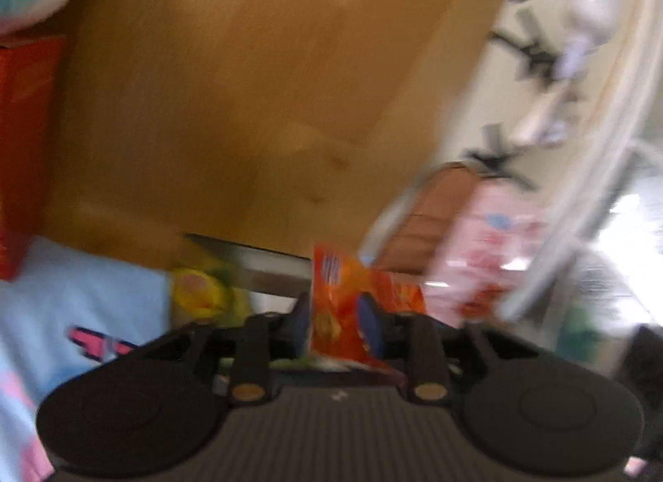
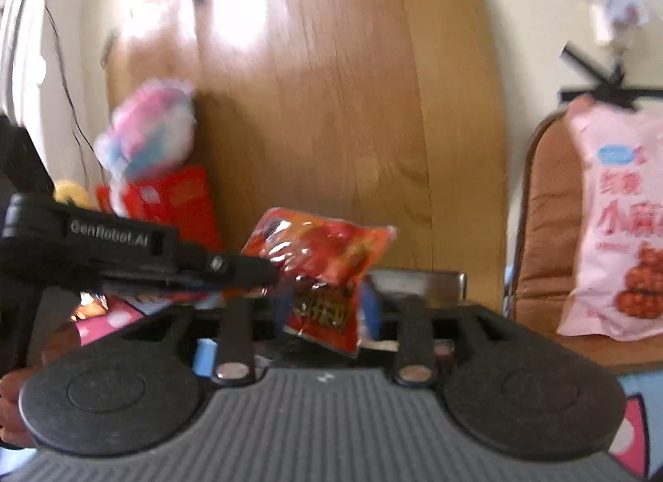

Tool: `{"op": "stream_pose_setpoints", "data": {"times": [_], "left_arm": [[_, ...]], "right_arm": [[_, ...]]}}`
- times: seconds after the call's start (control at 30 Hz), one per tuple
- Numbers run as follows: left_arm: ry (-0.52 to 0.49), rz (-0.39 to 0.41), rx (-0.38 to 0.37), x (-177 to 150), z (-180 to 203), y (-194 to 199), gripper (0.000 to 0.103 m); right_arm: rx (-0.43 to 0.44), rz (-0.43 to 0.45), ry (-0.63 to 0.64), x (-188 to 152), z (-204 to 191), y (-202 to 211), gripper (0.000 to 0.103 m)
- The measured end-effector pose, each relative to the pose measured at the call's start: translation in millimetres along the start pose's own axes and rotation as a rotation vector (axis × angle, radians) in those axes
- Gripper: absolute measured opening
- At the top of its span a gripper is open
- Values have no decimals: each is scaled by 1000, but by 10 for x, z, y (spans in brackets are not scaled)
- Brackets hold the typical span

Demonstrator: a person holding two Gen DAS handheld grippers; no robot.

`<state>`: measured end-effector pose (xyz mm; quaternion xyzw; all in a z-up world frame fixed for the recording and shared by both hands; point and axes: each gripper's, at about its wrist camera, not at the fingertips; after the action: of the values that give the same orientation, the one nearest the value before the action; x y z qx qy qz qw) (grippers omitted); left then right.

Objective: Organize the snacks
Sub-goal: 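Carry the orange packet into the tin box and open the left tool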

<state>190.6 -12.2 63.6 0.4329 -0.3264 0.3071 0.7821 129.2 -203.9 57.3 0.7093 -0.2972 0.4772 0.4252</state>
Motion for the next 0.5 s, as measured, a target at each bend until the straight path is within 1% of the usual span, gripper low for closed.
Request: {"op": "stream_pose_setpoints", "data": {"times": [0.03,0.1,0.13,0.2,0.23,0.27,0.3,0.33,0.37,0.43,0.47,0.5], "left_arm": [[8,-6,15,-1,-38,-19,31],[35,3,-16,-50,-130,91,31],[33,17,-32,-111,-165,206,31],[35,13,-64,-250,-229,389,31],[49,-11,-92,-348,-256,461,31],[62,-42,-115,-426,-275,494,31],[78,-77,-142,-541,-282,528,31],[97,-111,-166,-662,-277,554,31],[113,-144,-182,-764,-271,569,31],[141,-201,-205,-1002,-242,606,31],[148,-219,-205,-1102,-243,628,31],[151,-234,-202,-1180,-215,641,31]], "right_arm": [[-13,-30,1,-7,31,-123,46],[-41,-56,-2,-51,77,-176,46],[-33,-46,-13,-87,86,-107,46],[27,-32,-50,-187,140,107,47],[67,-46,-60,-270,141,214,49],[102,-73,-58,-348,129,291,55],[132,-109,-47,-444,103,359,56],[143,-138,-32,-525,62,385,59],[145,-168,-14,-605,24,406,59],[134,-229,8,-734,-17,384,57],[124,-273,-4,-791,-26,336,43],[135,-300,-42,-842,-9,327,42]]}}
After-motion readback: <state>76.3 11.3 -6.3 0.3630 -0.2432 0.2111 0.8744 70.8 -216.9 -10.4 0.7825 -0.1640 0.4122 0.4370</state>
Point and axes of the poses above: each gripper's, at about its wrist camera, not at the fingertips, and y roughly against the way its jaws point, z to its right, x to its top, and after that the axes turned 3 degrees about x, right-handed
